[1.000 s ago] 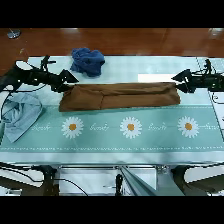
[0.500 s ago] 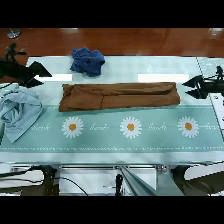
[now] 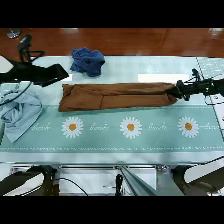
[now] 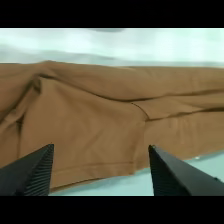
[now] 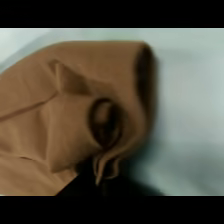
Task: Fold the shirts.
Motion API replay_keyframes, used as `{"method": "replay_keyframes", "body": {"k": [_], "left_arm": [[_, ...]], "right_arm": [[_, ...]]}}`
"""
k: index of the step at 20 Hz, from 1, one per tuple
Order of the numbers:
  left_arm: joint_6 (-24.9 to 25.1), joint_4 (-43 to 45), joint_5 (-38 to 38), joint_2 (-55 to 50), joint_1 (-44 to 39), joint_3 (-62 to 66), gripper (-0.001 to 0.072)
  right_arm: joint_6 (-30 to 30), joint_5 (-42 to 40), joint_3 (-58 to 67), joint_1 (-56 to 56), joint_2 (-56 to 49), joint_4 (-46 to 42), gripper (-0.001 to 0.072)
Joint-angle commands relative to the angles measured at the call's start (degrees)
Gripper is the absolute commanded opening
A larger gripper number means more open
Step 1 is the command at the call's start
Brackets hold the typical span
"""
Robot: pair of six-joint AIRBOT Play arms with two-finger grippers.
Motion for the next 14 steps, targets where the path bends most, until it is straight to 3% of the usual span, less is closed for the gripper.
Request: {"method": "replay_keyframes", "body": {"k": [1,2,7,11,14], "left_arm": [[0.11,0.2,1.38,-0.02,-3.41,-0.61,0.0337],[1.55,0.2,0.96,0.0,-3.43,-0.61,0.003],[3.58,0.15,0.5,-0.33,-6.73,-0.61,0.0022],[3.63,0.15,0.59,-4.72,-15.98,-0.15,0.0021],[3.65,-0.59,0.76,-11.98,-24.28,3.67,0.0021]], "right_arm": [[-0.24,3.54,0.04,1.51,1.6,-0.55,0.0026],[-0.24,4.63,0.04,1.18,3.63,-2.29,0.0026],[0.02,8.66,-4.98,0.13,22.73,-13.94,0.0026],[1.42,8.17,-17.2,0.17,43.28,-13.29,0.0026],[6.1,9.11,-24.0,0.17,58.4,-12.55,0.0026]]}}
